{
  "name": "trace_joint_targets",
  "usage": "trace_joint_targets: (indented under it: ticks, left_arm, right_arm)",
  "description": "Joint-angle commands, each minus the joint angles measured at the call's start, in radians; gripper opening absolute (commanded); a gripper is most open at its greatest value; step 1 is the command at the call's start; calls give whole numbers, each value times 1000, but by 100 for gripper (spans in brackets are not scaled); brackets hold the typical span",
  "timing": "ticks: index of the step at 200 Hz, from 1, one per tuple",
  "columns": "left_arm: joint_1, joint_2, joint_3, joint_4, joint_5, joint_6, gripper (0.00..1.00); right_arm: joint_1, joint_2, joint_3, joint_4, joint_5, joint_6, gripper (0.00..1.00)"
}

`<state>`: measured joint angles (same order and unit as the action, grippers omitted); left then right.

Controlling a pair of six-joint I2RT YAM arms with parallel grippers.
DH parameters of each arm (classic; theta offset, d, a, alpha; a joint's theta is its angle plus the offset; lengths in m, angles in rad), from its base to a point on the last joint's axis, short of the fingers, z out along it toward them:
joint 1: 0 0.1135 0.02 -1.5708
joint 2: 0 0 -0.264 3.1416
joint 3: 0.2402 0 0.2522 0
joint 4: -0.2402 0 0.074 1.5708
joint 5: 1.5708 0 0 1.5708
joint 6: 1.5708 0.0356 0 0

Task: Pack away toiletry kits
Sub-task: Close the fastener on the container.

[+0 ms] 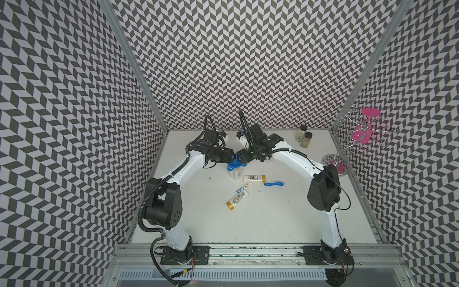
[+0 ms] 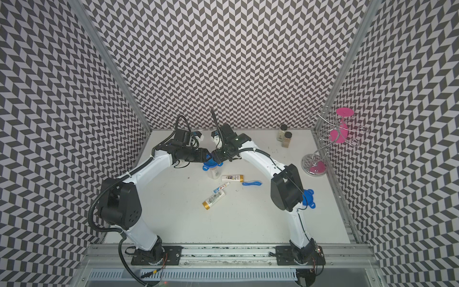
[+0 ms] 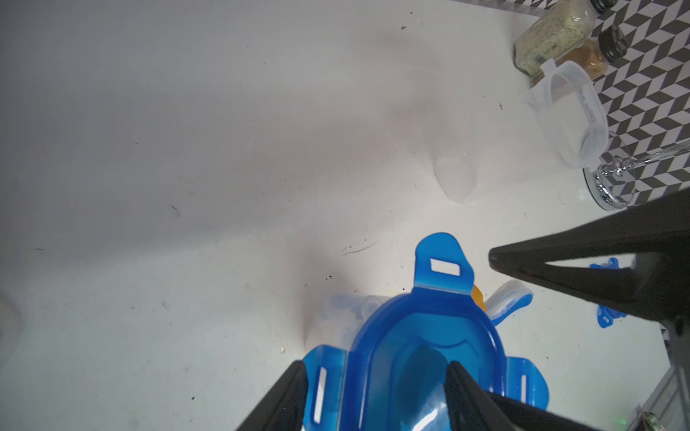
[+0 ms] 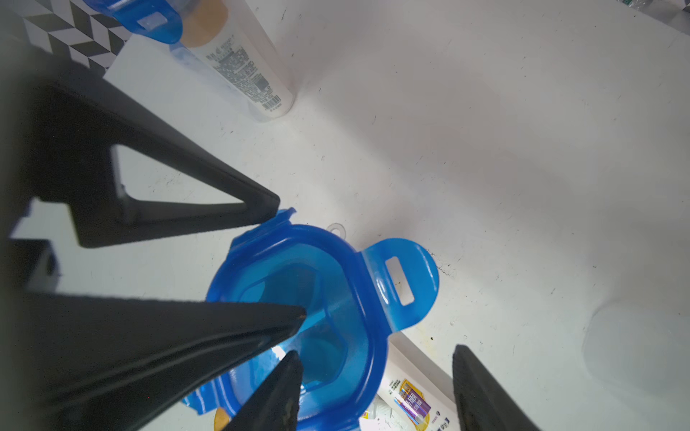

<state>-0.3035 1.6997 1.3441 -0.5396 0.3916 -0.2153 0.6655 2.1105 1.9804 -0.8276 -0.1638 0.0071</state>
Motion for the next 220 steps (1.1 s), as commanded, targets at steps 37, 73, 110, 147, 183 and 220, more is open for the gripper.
trace_joint_targets:
  ticks: [37,73,110,147,183,220]
  left_arm:
    - [23,-37,-92,141,264,-136,61]
    - [24,-50,-151,228,369,-241,58]
    - [30,-66,-214,306,419,-337,57]
    - [36,-61,-218,281,377,-319,57]
    - [71,-83,-92,73,155,-147,64]
    - [69,-69,19,-62,21,-5,68]
  right_arm:
    - [11,34,-77,-7,17,-25,62]
    - [11,36,-127,10,15,-29,62]
    - [11,43,-154,23,15,-34,62]
    - [11,60,-154,25,8,-36,62]
    - [9,51,-62,-17,-3,-29,63]
    - [-1,14,28,-39,-83,-3,64]
